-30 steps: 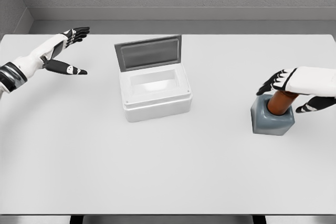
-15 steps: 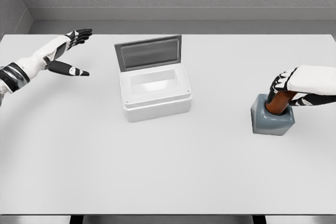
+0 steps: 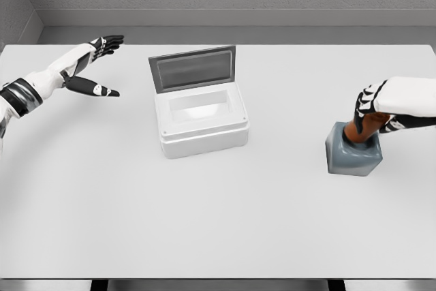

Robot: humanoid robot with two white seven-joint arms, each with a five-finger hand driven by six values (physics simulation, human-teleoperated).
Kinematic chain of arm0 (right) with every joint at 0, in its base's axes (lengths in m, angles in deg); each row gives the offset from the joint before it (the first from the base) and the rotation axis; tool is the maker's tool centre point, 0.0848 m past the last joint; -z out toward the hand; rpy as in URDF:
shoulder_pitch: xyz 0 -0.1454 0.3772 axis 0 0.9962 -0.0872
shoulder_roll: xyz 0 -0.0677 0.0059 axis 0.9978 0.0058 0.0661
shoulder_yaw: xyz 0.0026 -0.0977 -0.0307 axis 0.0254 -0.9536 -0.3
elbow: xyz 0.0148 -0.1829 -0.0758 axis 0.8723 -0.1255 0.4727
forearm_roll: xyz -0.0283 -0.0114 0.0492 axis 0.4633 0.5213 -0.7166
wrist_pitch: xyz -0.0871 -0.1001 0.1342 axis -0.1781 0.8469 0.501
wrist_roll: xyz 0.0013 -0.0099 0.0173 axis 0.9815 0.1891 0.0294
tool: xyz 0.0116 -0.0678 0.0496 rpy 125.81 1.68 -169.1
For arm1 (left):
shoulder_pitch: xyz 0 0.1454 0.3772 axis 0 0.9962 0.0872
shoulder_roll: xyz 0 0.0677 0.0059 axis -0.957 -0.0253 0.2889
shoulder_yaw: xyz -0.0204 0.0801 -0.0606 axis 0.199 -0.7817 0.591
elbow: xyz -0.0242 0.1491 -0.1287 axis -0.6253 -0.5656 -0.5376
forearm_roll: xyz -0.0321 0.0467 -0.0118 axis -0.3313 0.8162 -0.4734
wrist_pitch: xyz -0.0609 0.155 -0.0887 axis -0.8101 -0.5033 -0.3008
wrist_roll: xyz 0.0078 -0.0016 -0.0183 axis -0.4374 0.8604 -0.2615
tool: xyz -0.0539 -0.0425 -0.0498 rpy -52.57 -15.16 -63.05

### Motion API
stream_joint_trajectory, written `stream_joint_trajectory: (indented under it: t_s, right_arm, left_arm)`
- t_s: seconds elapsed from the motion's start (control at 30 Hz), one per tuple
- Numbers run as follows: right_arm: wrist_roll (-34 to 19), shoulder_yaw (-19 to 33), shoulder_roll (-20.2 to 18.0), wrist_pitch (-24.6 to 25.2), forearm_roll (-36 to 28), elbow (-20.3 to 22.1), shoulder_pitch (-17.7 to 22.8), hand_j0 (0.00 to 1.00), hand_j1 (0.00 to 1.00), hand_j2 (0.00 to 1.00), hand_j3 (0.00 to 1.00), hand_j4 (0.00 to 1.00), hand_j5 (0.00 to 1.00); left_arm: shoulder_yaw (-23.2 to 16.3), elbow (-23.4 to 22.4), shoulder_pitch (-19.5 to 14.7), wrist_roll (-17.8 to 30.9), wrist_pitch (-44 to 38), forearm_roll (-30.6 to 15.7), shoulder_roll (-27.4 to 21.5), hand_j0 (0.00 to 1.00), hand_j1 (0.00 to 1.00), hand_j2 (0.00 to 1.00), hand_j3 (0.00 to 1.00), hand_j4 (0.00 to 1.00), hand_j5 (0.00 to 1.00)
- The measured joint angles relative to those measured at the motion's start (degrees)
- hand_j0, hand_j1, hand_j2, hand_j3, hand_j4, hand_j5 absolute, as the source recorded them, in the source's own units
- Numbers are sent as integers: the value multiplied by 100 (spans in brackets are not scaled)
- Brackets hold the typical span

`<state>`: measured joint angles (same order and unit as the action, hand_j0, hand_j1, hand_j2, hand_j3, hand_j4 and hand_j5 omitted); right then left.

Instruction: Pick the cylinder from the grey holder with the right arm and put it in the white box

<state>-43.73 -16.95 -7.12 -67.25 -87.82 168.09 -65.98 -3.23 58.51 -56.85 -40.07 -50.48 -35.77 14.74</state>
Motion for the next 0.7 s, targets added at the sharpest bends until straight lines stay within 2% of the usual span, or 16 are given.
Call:
stream_joint_trajectory:
  t_s: [0.43,0.7]
  right_arm:
    - [-15,252,18,-2,11,67,-131,41,41,41,41,41,41]
    - [-109,327,240,-2,13,130,-202,41,41,41,41,41,41]
  left_arm:
    - [133,104,9,337,3,-4,43,100,100,100,100,100,100]
    - [137,96,-9,346,-1,27,44,100,100,100,100,100,100]
